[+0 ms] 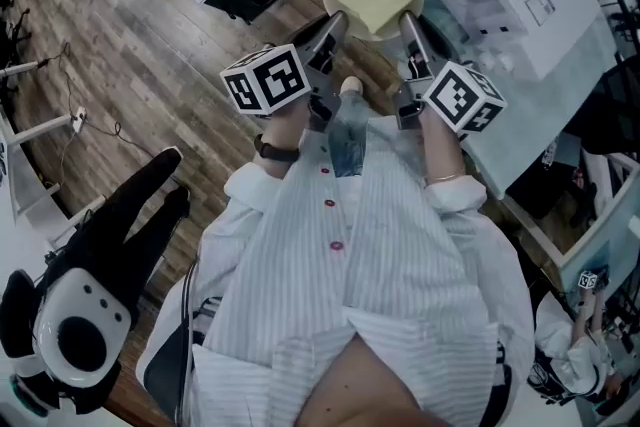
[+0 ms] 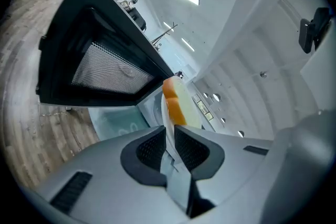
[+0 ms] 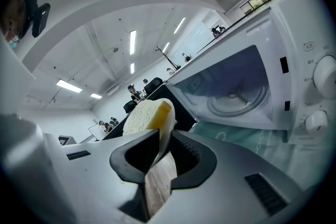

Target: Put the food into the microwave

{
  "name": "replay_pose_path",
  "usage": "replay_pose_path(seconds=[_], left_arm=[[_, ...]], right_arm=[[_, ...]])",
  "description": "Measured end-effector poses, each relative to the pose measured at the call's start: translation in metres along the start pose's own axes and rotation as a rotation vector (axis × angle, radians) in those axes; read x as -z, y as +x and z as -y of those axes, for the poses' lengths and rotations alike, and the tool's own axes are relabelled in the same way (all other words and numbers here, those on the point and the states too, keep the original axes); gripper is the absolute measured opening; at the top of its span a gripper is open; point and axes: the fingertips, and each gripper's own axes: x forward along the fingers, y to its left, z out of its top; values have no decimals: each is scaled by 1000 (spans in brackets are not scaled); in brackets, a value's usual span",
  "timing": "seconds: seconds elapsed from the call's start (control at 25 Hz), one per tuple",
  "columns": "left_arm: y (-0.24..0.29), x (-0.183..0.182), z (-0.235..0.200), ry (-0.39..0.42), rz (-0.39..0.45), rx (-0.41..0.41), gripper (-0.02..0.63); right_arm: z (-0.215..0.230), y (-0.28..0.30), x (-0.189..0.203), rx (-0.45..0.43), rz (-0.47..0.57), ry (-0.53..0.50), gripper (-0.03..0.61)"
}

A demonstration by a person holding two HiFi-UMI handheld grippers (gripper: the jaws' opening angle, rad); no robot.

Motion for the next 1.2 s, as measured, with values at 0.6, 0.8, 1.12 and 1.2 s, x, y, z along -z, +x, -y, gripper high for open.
replay_pose_path(seconds=[0.6,0.8,1.12,1.2], left_arm=[[83,-1,4,4,-186,82,47],[100,-4,7,28,-268,111,48],[107,-7,1,54,-354,145,48],[108,-7,-2,57,-375,154,48]], right_arm=[[59,6,-34,152,75,64,81],[67,5,-40,208,114,104,81],[68,7,-35,284,157,147,81],[68,8,-30,303,166,158,81]])
